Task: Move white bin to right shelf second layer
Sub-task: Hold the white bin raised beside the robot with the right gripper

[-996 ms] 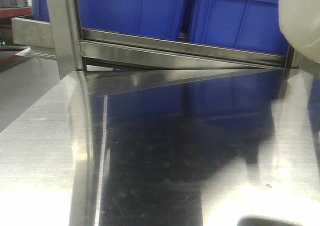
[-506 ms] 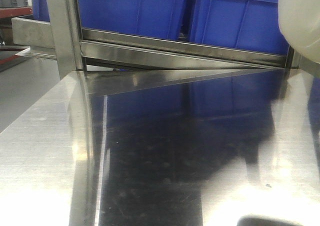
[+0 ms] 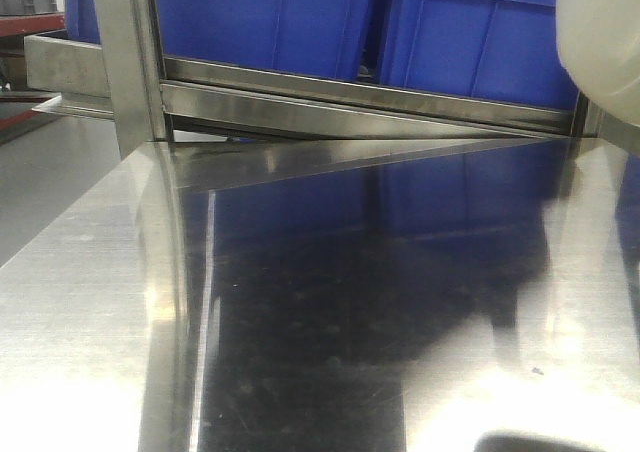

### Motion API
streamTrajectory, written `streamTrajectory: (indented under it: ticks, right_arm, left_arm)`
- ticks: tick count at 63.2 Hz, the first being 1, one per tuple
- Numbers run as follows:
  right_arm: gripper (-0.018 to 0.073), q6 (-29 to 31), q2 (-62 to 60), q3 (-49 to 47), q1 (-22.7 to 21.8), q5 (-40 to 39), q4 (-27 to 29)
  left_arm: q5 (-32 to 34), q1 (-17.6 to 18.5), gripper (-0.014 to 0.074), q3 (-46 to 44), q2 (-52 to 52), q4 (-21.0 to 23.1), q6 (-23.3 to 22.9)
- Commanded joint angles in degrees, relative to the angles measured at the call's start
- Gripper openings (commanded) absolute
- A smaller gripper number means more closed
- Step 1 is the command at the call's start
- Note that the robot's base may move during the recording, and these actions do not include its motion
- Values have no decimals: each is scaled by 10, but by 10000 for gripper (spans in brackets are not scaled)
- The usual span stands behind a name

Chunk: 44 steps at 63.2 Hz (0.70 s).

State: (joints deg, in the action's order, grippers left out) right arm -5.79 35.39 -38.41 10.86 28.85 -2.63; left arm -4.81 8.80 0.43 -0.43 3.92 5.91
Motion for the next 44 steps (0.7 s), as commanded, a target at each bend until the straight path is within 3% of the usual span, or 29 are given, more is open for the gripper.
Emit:
streamTrajectory:
  ticks: [1,44]
  right_arm:
    - [56,1,-2,-19,-4,-61,1]
    - [56,1,-2,-19,-4,-61,1]
  left_arm:
    - [48,3,85,21,-8,3,-2]
    - [48,3,85,21,-8,3,-2]
